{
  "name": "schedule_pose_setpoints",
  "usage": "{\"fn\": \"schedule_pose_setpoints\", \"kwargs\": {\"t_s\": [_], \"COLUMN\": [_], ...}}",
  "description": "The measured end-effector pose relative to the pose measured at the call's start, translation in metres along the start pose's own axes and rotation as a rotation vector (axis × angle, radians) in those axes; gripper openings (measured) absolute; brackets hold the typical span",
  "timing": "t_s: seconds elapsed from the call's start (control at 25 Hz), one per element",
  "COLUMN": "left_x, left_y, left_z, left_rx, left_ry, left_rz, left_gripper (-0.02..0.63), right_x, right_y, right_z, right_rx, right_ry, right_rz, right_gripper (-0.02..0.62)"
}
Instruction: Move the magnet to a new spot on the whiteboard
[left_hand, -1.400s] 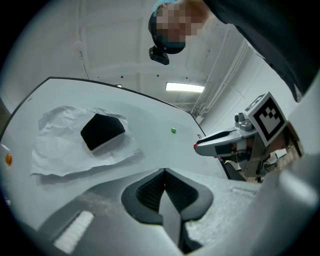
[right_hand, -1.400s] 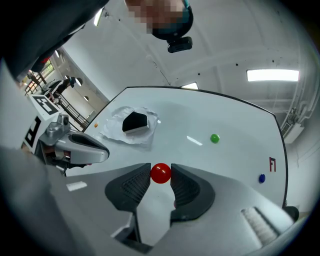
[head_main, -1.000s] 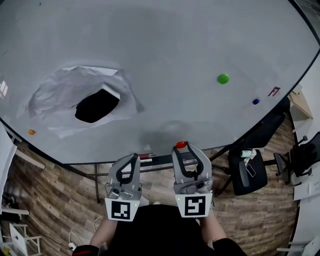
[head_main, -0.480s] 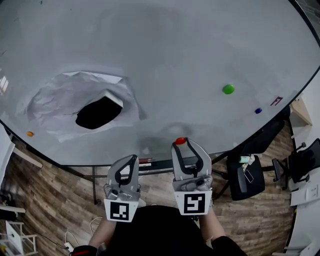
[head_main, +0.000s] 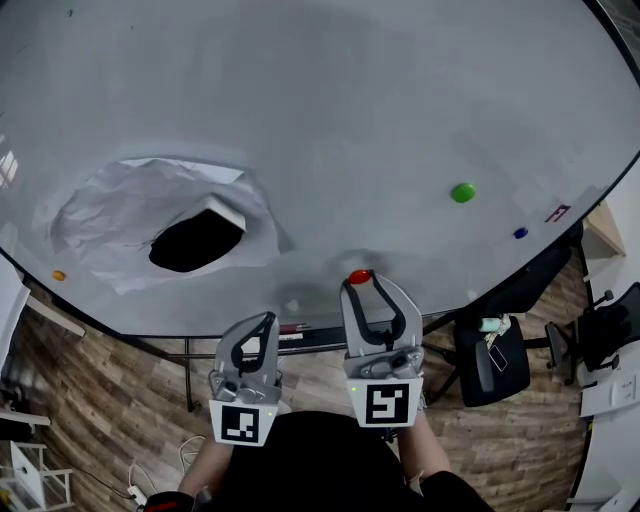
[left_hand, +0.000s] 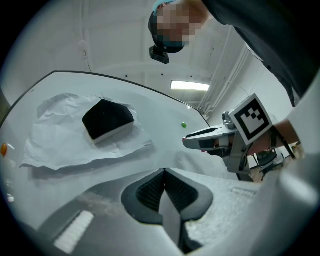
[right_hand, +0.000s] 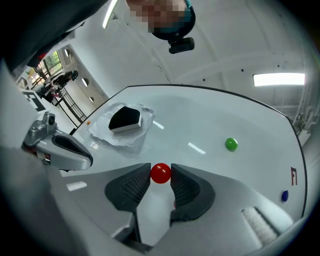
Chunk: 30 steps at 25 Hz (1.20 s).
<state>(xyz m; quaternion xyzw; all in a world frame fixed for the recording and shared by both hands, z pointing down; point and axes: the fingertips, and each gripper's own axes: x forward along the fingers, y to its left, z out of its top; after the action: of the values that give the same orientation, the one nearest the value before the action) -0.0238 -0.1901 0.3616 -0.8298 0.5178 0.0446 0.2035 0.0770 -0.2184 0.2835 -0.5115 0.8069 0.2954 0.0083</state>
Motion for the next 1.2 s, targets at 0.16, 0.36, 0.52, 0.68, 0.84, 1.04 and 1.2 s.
{"fn": "schedule_pose_setpoints", "kwargs": {"t_s": [0.16,0.36,0.52,0.68,0.84,1.04,1.2], "left_x": [0.003,0.006,0.007,0.007,0.007,0.007,0.009], "left_y": [0.003,0.005,0.006,0.005,0.007,0.011,0.012], "left_z": [-0.002,-0.004,-0.007,-0.009,-0.011,-0.015,-0.014], "left_rx": [-0.008,-0.012,-0.008,-0.019,-0.015,-0.022,-0.023], "left_ry": [-0.002,-0.003,0.006,0.005,0.010,0.020,0.014], "left_rz": [0.010,0.013,0.012,0.015,0.014,0.018,0.018], "left_gripper": [0.002,0.002,0.002,0.002,0.002,0.002,0.002], "right_x": [0.006,0.016,0.022,0.026,0.031,0.035,0.039], "right_y": [-0.002,-0.002,-0.002,-0.002,-0.002,-0.002,-0.003], "right_z": [-0.002,-0.003,-0.003,-0.005,-0.006,-0.005,-0.002], "right_rx": [0.004,-0.002,-0.019,-0.026,-0.015,-0.003,-0.025], "right_ry": [-0.003,-0.005,-0.004,-0.003,-0.005,-0.011,-0.020], "right_rz": [0.002,0.008,0.018,0.021,0.017,0.012,0.018], "right_gripper": [0.127,0.127,0.127,0.127,0.127,0.127,0.127]}}
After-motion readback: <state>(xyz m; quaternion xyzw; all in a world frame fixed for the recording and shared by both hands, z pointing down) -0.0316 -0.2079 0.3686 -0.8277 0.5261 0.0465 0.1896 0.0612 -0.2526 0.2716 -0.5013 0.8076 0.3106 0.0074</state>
